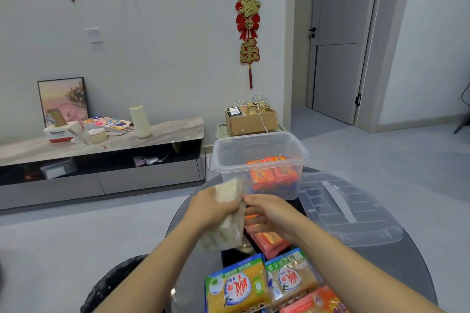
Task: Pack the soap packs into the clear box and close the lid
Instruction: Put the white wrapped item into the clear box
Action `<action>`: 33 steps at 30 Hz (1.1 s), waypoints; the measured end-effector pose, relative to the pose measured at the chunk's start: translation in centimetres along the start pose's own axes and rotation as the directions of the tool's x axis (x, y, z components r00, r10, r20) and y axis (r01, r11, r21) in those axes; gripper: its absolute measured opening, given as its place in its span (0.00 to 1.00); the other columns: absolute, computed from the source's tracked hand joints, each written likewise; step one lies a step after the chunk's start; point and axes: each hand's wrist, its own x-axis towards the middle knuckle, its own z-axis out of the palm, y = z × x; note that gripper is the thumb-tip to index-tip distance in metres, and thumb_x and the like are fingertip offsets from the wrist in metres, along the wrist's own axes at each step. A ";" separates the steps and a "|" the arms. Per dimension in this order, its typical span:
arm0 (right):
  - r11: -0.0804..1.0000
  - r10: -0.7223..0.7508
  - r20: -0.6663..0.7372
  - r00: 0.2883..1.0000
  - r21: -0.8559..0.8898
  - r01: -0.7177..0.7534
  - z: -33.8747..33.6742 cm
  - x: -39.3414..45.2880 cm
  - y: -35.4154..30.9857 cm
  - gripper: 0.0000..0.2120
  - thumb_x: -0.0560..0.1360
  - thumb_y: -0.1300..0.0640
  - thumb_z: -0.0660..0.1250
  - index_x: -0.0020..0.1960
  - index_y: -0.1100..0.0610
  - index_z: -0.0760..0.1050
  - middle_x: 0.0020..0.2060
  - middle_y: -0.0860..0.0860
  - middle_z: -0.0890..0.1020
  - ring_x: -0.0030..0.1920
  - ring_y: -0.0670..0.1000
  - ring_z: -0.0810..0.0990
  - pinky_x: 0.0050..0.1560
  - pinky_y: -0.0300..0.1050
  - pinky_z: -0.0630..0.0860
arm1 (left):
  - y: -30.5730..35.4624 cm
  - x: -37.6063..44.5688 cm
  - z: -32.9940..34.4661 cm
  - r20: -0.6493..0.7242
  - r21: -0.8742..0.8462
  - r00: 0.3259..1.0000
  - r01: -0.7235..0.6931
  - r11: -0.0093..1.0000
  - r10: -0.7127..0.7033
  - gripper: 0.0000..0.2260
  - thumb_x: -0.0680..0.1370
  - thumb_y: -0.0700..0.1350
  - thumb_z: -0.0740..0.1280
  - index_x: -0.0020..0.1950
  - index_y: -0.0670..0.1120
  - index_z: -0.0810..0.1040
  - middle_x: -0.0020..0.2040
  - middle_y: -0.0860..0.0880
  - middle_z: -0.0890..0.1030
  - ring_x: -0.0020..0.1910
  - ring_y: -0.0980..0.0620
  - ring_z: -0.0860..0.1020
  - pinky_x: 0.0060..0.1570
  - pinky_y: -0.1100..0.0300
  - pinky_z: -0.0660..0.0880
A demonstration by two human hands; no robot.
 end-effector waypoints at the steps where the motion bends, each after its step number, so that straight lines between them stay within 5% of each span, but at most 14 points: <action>1: 0.999 -0.041 -0.029 0.999 0.029 0.042 -0.1 -0.2 -0.7 0.15 0.77 0.52 0.62 0.59 0.58 0.76 0.55 0.62 0.82 0.50 0.58 0.83 0.47 0.48 0.81 | 0.9 0.0 -0.7 0.005 -0.021 1.000 -0.023 1.000 0.023 0.27 0.67 0.51 0.72 0.64 0.45 0.75 0.48 0.47 0.80 0.47 0.48 0.78 0.46 0.59 0.73; 5: 0.987 -0.147 -0.160 0.976 0.043 0.155 -1.4 -0.7 -3.8 0.12 0.74 0.51 0.66 0.51 0.59 0.80 0.44 0.59 0.86 0.40 0.54 0.85 0.37 0.43 0.81 | 4.4 0.4 -2.6 0.062 -0.051 0.993 -0.094 0.994 0.097 0.27 0.67 0.54 0.71 0.64 0.45 0.76 0.55 0.44 0.82 0.52 0.46 0.81 0.50 0.57 0.74; 9: 0.971 -0.222 -0.226 0.949 0.037 0.236 -3.5 -0.2 -7.1 0.09 0.73 0.52 0.69 0.43 0.58 0.81 0.35 0.55 0.84 0.33 0.51 0.82 0.34 0.40 0.81 | 8.1 1.7 -3.3 0.048 -0.123 0.985 -0.160 0.979 0.167 0.12 0.66 0.55 0.73 0.42 0.49 0.78 0.43 0.48 0.82 0.41 0.50 0.80 0.42 0.58 0.74; 14: 0.931 -0.325 -0.153 0.933 0.122 0.344 -5.0 2.8 -10.6 0.08 0.77 0.57 0.63 0.44 0.58 0.80 0.30 0.51 0.85 0.29 0.46 0.83 0.31 0.36 0.80 | 11.7 5.4 -3.0 -0.007 -0.217 0.985 -0.171 0.961 0.173 0.26 0.67 0.56 0.72 0.57 0.39 0.78 0.45 0.46 0.81 0.38 0.51 0.78 0.34 0.61 0.70; 16: 0.939 -0.308 -0.131 0.942 0.119 0.324 -5.5 5.0 -11.4 0.09 0.78 0.58 0.60 0.46 0.59 0.78 0.34 0.54 0.83 0.28 0.46 0.81 0.30 0.36 0.79 | 12.5 7.4 -2.4 -0.039 -0.195 0.984 -0.178 0.965 0.174 0.25 0.67 0.55 0.72 0.55 0.37 0.78 0.42 0.45 0.79 0.36 0.50 0.76 0.31 0.60 0.67; 19: 0.961 -0.249 -0.116 0.962 0.094 0.260 -6.0 7.9 -11.8 0.12 0.79 0.56 0.57 0.43 0.58 0.76 0.35 0.55 0.80 0.29 0.48 0.80 0.32 0.39 0.78 | 12.8 10.1 -1.4 -0.082 -0.106 0.983 -0.170 0.980 0.162 0.26 0.67 0.55 0.71 0.55 0.38 0.78 0.51 0.39 0.82 0.50 0.42 0.80 0.38 0.59 0.69; 26: 1.000 -0.016 -0.111 0.994 -0.024 0.014 -7.8 14.8 -11.2 0.25 0.78 0.38 0.48 0.41 0.55 0.72 0.37 0.54 0.76 0.32 0.52 0.75 0.31 0.42 0.73 | 12.2 15.9 1.1 -0.115 0.194 0.985 -0.103 0.976 0.127 0.28 0.66 0.60 0.69 0.57 0.42 0.77 0.56 0.41 0.81 0.58 0.41 0.77 0.52 0.54 0.75; 31: 0.995 0.054 -0.162 0.985 -0.070 -0.066 -7.8 17.6 -10.0 0.32 0.76 0.34 0.45 0.51 0.59 0.74 0.38 0.56 0.71 0.29 0.51 0.68 0.31 0.41 0.70 | 10.6 18.0 2.2 0.062 0.201 0.998 -0.015 0.979 0.003 0.24 0.73 0.56 0.63 0.61 0.40 0.75 0.59 0.41 0.80 0.53 0.42 0.79 0.51 0.53 0.78; 33: 0.993 0.091 -0.165 0.982 -0.054 -0.101 -7.7 18.2 -9.5 0.35 0.76 0.33 0.44 0.55 0.62 0.74 0.37 0.55 0.69 0.28 0.51 0.65 0.29 0.41 0.67 | 10.3 18.0 2.5 0.253 0.051 0.964 0.070 0.996 -0.081 0.19 0.78 0.52 0.59 0.64 0.43 0.72 0.58 0.44 0.76 0.47 0.47 0.76 0.38 0.55 0.76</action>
